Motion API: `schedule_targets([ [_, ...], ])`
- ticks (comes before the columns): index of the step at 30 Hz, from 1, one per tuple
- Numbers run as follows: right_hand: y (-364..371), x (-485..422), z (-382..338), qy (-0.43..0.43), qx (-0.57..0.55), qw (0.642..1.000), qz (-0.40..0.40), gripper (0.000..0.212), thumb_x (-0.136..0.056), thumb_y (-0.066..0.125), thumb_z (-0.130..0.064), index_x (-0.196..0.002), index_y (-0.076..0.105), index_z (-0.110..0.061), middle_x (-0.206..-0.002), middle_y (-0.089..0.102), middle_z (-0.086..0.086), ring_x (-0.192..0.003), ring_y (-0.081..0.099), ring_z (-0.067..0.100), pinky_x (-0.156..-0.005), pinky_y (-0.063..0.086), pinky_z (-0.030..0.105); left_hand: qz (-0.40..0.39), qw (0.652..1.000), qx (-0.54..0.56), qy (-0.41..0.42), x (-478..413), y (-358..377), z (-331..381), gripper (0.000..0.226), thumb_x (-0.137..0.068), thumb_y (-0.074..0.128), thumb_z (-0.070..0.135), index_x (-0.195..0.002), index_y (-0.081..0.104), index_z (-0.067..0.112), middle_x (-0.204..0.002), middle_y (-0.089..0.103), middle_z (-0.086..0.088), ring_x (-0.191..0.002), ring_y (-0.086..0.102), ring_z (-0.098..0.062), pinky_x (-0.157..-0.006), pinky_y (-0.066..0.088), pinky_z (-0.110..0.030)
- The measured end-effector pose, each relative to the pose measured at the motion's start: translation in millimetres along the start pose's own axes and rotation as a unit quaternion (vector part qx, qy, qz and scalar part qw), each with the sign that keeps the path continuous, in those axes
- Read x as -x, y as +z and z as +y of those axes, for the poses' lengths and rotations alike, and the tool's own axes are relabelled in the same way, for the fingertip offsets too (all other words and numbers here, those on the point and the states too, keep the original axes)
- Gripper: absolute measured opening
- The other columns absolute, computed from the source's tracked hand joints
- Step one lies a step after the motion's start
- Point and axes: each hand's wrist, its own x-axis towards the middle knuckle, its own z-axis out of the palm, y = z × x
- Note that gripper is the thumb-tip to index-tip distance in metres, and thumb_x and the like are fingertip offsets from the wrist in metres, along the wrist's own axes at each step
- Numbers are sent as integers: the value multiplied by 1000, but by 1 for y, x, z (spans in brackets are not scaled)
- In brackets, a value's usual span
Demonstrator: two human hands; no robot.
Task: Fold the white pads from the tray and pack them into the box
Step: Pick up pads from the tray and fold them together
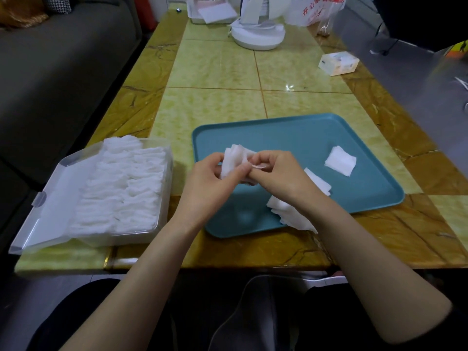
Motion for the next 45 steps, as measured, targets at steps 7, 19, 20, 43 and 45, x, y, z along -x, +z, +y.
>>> schedule_targets([
  [7,-37,-4,14,-22,172,984,50,15,-80,71,-27,-91,62,-24,-85,64,-11,-86,61,10,-82,48,27,57,998,-17,4,-4,-1,-6,15,-91,62,29,-93,69,16,-78,71,-9,-80,66,-29,-72,50,-45],
  [19,-67,0,46,153,349,924,12,34,-83,67,-28,-107,62,-5,-100,64,9,-94,58,25,-83,49,37,56,996,-71,-2,-3,3,-5,19,-92,59,32,-93,68,15,-83,72,-8,-83,66,-24,-73,50,-41],
  [20,-64,0,45,133,340,931,26,29,-83,67,-27,-103,62,-7,-99,63,8,-93,57,24,-82,49,37,54,996,-74,-2,-2,4,-5,18,-92,59,32,-92,67,16,-83,72,-7,-83,66,-23,-73,50,-40],
  [43,-32,6,3,-133,93,983,-84,6,-83,69,-19,-84,65,-23,-75,63,-15,-72,56,-5,-65,41,9,-35,996,-83,26,-4,9,-11,33,-80,55,30,-84,65,-1,-76,65,-24,-61,48,-19,-57,37,-35],
  [45,-30,5,7,-132,103,983,-73,6,-83,68,-20,-84,64,-24,-76,62,-16,-72,55,-7,-66,41,9,-38,995,-89,39,-5,10,-10,40,-81,52,36,-85,64,-2,-78,65,-24,-62,53,-26,-58,44,-45],
])
